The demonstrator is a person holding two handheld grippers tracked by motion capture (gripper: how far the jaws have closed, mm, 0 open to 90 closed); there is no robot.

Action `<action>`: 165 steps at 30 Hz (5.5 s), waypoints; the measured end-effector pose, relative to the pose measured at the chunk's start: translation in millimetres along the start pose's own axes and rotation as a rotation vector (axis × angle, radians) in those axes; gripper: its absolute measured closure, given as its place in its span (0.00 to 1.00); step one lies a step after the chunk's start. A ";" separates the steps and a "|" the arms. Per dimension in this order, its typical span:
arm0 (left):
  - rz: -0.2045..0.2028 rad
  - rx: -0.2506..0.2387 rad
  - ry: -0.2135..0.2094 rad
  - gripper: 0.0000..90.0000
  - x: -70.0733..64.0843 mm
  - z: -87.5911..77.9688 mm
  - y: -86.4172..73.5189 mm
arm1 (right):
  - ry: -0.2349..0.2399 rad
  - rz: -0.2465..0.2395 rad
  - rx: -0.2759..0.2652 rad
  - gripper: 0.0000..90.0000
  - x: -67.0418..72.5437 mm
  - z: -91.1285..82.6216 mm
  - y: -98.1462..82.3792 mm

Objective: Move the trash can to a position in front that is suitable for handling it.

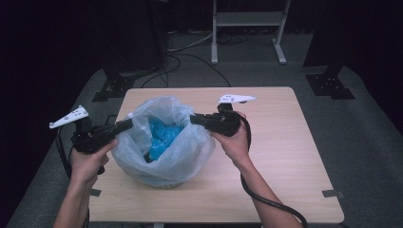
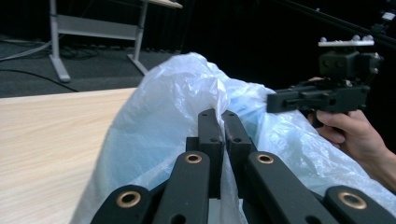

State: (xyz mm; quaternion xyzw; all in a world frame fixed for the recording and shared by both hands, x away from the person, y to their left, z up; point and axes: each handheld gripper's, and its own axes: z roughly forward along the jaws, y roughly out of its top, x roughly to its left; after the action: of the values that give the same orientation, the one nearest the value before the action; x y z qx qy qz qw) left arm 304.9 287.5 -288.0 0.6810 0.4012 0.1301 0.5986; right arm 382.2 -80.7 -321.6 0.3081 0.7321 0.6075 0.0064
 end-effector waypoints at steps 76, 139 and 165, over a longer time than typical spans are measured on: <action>0.036 0.130 -0.275 1.00 -65.7 70.6 8.7 | 0.141 -0.097 0.087 0.61 78.9 42.1 -15.3; 0.005 -0.140 0.025 0.21 1.1 -42.1 -52.1 | 0.217 0.261 -0.018 1.00 6.7 16.1 41.4; 0.008 -0.143 0.037 0.20 6.6 -50.2 -55.4 | 0.295 0.349 -0.211 1.00 -9.5 -14.9 63.5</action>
State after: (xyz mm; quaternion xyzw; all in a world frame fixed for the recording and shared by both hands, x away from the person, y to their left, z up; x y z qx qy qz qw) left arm 254.5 325.7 -328.4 0.6356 0.3990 0.1732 0.6378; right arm 412.3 -93.7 -264.4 0.3354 0.5935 0.7108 -0.1733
